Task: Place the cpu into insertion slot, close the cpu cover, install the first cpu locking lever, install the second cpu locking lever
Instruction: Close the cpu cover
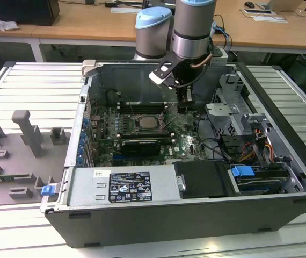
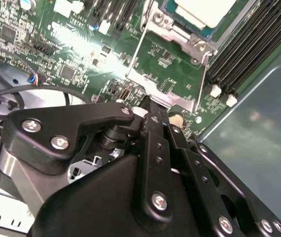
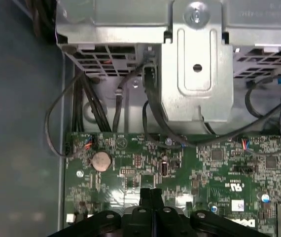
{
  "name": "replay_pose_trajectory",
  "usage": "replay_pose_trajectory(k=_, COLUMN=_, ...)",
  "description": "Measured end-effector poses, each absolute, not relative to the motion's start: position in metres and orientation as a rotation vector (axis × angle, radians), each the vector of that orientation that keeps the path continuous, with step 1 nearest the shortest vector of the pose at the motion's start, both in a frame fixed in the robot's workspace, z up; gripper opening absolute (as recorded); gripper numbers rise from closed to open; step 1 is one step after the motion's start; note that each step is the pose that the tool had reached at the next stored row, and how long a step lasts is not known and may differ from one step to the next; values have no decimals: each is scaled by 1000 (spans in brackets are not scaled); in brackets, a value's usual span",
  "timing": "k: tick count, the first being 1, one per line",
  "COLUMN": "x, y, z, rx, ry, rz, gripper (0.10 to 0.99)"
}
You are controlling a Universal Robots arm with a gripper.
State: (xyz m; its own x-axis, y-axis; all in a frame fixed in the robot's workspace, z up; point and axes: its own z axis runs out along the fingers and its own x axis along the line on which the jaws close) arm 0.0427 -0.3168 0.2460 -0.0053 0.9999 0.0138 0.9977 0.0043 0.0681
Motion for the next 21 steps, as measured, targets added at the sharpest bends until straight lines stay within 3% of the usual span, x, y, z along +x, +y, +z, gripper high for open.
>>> replay_pose_trajectory(k=21, x=4, y=-317, z=244, rx=2188, ry=2199, rz=90, gripper=106)
